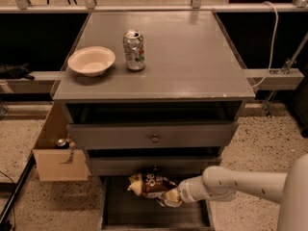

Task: Place brown chip bag into bottom drawer

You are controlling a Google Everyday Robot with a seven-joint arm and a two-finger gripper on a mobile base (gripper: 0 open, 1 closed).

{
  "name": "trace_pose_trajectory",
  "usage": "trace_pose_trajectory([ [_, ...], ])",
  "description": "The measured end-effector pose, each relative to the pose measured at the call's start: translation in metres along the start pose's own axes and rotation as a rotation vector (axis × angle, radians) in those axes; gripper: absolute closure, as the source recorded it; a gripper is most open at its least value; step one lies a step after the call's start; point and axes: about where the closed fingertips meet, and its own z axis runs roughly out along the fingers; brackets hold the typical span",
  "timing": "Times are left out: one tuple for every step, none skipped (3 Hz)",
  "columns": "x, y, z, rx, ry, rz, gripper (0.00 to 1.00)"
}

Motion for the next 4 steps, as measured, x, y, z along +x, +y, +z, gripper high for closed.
trace_pose_trajectory([
  [0.006,-0.005,0.018,-0.01,-0.014,0.018,1.0],
  [0.023,-0.02,0.035,-0.011,-0.024,0.045,1.0],
  [0.042,-0.039,0.048,-0.003,-0.043,0.076,1.0],
  [0.054,-0.063,0.062,0.003,-0.059,0.107,1.0],
])
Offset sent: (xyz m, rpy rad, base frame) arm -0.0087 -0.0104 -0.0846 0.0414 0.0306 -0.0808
